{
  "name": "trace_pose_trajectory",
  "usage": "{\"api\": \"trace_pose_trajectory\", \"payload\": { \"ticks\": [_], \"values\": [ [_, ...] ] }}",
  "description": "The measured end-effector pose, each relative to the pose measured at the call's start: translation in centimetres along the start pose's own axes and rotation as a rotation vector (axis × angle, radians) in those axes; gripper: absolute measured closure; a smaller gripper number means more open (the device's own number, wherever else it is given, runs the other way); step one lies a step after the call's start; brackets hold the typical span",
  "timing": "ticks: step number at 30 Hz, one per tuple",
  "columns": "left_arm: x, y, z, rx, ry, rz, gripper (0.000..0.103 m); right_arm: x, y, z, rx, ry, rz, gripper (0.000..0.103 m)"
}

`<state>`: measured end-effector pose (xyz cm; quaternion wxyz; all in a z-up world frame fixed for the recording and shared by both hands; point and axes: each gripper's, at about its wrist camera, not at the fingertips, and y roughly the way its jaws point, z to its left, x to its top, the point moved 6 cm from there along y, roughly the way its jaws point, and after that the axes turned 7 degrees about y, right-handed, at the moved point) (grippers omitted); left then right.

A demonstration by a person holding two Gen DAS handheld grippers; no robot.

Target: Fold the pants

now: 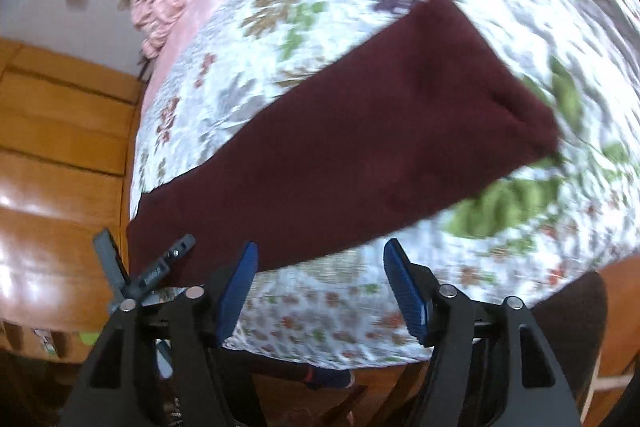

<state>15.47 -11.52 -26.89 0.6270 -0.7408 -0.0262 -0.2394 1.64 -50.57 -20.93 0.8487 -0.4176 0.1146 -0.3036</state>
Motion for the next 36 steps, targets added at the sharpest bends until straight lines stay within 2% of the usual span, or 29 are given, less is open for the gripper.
{"api": "trace_pose_trajectory", "payload": {
  "ticks": [1,2,4,5,6,7,12,14,16,17,19,22,25,28,31,32,34,36],
  "values": [
    [0.1,-0.1,-0.3,0.021,0.013,0.004,0.015,0.3,-0.3,-1.4,0.0,0.037,0.002,0.034],
    [0.3,-0.5,-0.4,0.01,-0.012,0.003,0.015,0.5,-0.2,-2.3,-0.009,0.061,0.003,0.034],
    [0.6,-1.1,-0.2,-0.062,-0.093,-0.017,0.015,0.9,-0.1,-3.5,0.016,0.092,-0.003,0.035],
    [0.9,-1.5,-0.3,-0.101,-0.135,-0.02,0.015,1.4,-0.1,-4.2,0.059,0.121,-0.011,0.035],
    [1.0,-1.5,-0.6,-0.114,-0.147,-0.015,0.015,1.7,0.1,-4.5,0.078,0.135,-0.018,0.035],
    [1.2,-1.5,-1.1,-0.123,-0.145,-0.011,0.015,2.3,0.2,-4.9,0.1,0.149,-0.039,0.035],
    [1.9,-1.2,-4.3,-0.138,-0.066,-0.022,0.015,4.6,0.9,-5.5,0.105,0.181,-0.103,0.036],
    [1.9,-0.6,-4.9,-0.124,-0.06,-0.011,0.015,5.2,1.0,-5.3,0.092,0.172,-0.125,0.045],
    [1.8,-0.3,-4.5,-0.121,-0.069,-0.003,0.015,5.6,1.1,-5.3,0.067,0.166,-0.146,0.067],
    [1.8,-0.3,-4.1,-0.119,-0.071,-0.004,0.015,6.0,1.1,-5.3,0.068,0.168,-0.152,0.069],
    [1.9,-0.4,-3.6,-0.109,-0.076,-0.011,0.015,6.5,0.9,-4.8,0.084,0.148,-0.159,0.08],
    [2.3,-1.3,-2.0,-0.089,-0.127,-0.04,0.015,7.7,-1.3,-2.6,0.105,0.048,-0.191,0.087],
    [3.5,-2.9,-1.1,-0.087,-0.165,-0.111,0.015,9.2,-5.1,0.0,0.143,-0.039,-0.251,0.089],
    [4.7,-4.3,-1.4,-0.088,-0.155,-0.173,0.015,10.2,-8.3,0.4,0.144,-0.063,-0.319,0.089],
    [5.0,-4.0,-2.3,-0.092,-0.125,-0.178,0.015,11.0,-11.2,-3.7,0.083,-0.002,-0.409,0.089],
    [4.9,-3.4,-2.6,-0.087,-0.112,-0.161,0.015,11.0,-11.1,-5.5,0.067,0.023,-0.404,0.089],
    [4.0,-1.1,-3.3,-0.076,-0.086,-0.088,0.014,11.0,-9.7,-9.1,-0.024,0.082,-0.362,0.089],
    [2.8,1.2,-3.5,-0.046,-0.062,-0.018,0.015,10.6,-6.5,-12.6,-0.115,0.131,-0.271,0.089]
  ]
}}
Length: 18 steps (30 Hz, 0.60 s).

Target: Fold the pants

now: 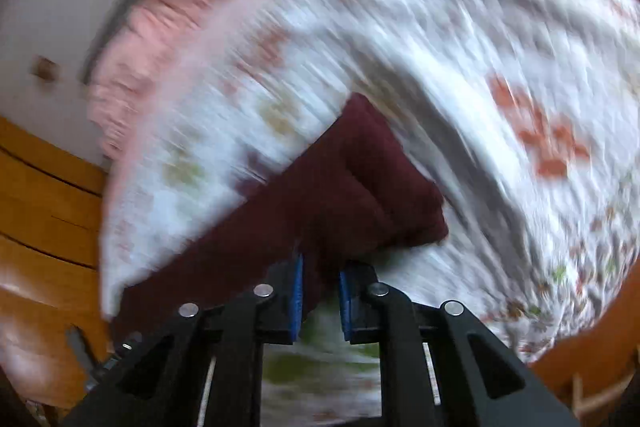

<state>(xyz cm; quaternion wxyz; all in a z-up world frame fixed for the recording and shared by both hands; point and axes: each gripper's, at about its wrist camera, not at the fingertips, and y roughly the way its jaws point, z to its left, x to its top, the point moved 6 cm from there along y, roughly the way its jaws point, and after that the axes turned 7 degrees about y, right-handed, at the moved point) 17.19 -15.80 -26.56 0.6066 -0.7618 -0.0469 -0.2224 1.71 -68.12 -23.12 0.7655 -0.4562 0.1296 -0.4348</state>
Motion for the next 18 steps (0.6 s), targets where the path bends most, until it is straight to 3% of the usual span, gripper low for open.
{"api": "trace_pose_trajectory", "payload": {
  "ticks": [4,8,11,18],
  "values": [
    [-0.3,0.3,-0.9,0.052,0.096,-0.03,0.012,-0.3,0.9,-1.3,0.052,0.072,0.005,0.088],
    [0.1,-0.3,-0.3,-0.006,0.048,-0.034,0.011,-0.2,0.5,-0.6,0.019,0.055,-0.004,0.088],
    [0.4,-1.9,0.8,-0.048,-0.015,-0.045,0.011,-0.1,-0.9,0.8,0.044,0.055,-0.042,0.088],
    [-1.0,-5.6,6.0,-0.023,-0.122,-0.078,0.011,-0.6,-5.0,11.1,0.002,-0.215,-0.175,0.087]
  ]
}}
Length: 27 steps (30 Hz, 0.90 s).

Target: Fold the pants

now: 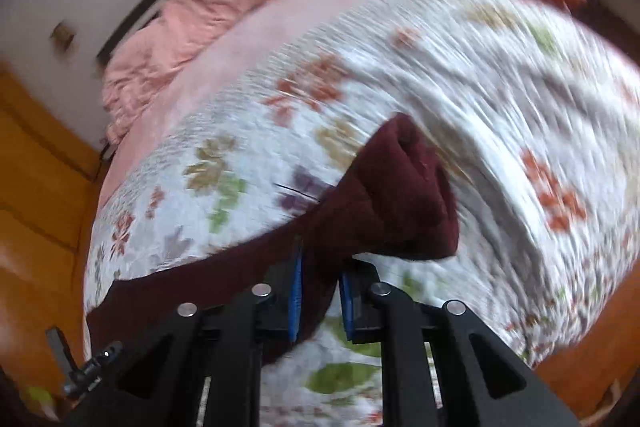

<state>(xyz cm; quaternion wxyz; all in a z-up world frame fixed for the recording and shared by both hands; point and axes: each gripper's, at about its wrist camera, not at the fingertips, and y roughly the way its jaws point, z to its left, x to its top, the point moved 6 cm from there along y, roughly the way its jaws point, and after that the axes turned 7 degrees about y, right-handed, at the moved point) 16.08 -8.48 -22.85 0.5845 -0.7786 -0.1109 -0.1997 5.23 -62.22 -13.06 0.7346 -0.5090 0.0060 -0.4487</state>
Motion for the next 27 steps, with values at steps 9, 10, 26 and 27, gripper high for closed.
{"api": "trace_pose_trajectory", "payload": {
  "ticks": [9,10,26,27],
  "values": [
    [-0.3,-3.6,7.0,0.045,-0.13,-0.046,0.011,-2.8,0.4,15.1,0.053,-0.304,-0.007,0.086],
    [-0.4,-3.8,7.4,0.045,-0.139,-0.05,0.011,-3.6,0.8,16.6,0.076,-0.324,0.008,0.086],
    [-1.6,-6.4,12.6,0.058,-0.279,-0.087,0.011,-17.1,8.5,29.9,0.263,-0.537,0.288,0.086],
    [-1.7,-6.4,12.8,0.059,-0.286,-0.089,0.011,-17.9,8.4,30.5,0.285,-0.555,0.295,0.086]
  ]
}}
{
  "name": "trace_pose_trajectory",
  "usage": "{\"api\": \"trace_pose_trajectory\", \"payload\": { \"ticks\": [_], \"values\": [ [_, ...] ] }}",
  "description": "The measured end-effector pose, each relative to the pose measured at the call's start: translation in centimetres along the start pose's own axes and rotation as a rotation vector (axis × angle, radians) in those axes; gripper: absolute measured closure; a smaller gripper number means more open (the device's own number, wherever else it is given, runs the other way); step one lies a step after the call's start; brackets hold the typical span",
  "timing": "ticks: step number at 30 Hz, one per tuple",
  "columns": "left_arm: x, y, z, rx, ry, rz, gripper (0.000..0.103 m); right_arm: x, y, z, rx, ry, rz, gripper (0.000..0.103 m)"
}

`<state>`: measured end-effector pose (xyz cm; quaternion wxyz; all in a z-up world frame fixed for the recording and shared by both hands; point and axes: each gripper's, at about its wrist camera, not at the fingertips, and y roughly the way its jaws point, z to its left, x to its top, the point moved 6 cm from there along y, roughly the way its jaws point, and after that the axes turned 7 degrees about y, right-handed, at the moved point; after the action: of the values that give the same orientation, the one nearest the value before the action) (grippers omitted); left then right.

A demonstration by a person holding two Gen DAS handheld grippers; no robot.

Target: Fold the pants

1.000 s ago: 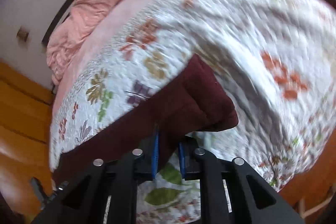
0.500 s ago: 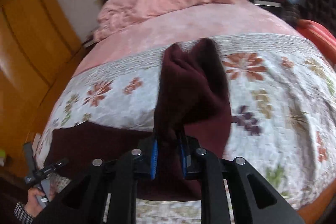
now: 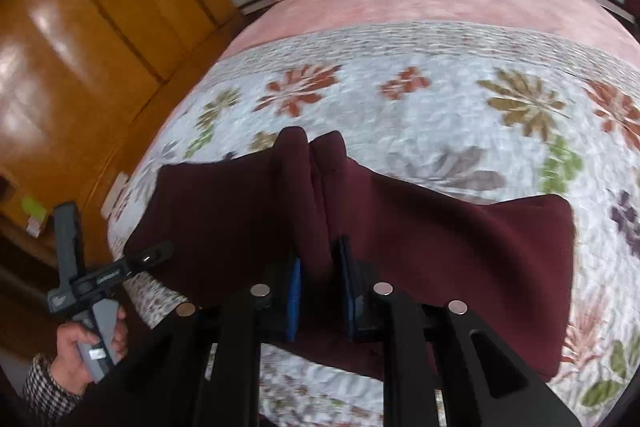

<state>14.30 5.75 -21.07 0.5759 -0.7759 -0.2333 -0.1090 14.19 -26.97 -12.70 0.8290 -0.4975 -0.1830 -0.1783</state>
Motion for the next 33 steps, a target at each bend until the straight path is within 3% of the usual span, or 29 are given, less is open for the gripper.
{"api": "trace_pose_trajectory", "payload": {
  "ticks": [2,6,11,14,15,16,19,21,23,26,29,33],
  "values": [
    [0.0,0.0,0.5,0.0,-0.014,-0.001,0.011,-0.6,0.7,1.4,0.022,-0.032,0.014,0.086],
    [-0.1,0.1,1.0,0.001,-0.032,0.002,0.011,-2.8,4.1,2.8,-0.013,-0.106,0.086,0.086],
    [-0.1,0.3,0.3,-0.006,-0.016,0.011,0.011,-6.0,7.1,2.2,-0.024,-0.14,0.197,0.085],
    [0.1,0.6,-0.9,-0.017,0.007,0.018,0.011,-6.9,7.4,1.5,0.006,-0.117,0.213,0.08],
    [0.2,0.8,-1.2,-0.02,0.014,0.022,0.011,-6.9,7.2,1.4,0.022,-0.113,0.212,0.072],
    [0.2,0.9,-1.7,-0.025,0.023,0.027,0.011,-6.9,6.9,1.5,0.044,-0.109,0.221,0.052],
    [0.4,1.3,-3.8,-0.052,0.072,0.043,0.011,-6.4,4.0,1.2,0.148,-0.069,0.197,0.037],
    [0.6,1.4,-5.5,-0.077,0.106,0.046,0.011,-5.7,1.2,-0.4,0.184,-0.01,0.166,0.027],
    [0.7,1.8,-7.3,-0.098,0.151,0.053,0.011,-4.8,-2.1,-3.3,0.182,0.067,0.103,0.027],
    [0.2,3.0,-10.8,-0.118,0.238,0.071,0.011,-3.8,-5.4,-10.0,0.063,0.224,0.035,0.02],
    [-0.7,4.6,-13.0,-0.085,0.311,0.085,0.011,-4.8,-5.9,-15.8,0.001,0.349,0.079,0.02],
    [-2.4,7.5,-13.0,0.024,0.349,0.166,0.011,-6.7,-3.9,-19.2,0.086,0.459,0.164,0.02]
  ]
}}
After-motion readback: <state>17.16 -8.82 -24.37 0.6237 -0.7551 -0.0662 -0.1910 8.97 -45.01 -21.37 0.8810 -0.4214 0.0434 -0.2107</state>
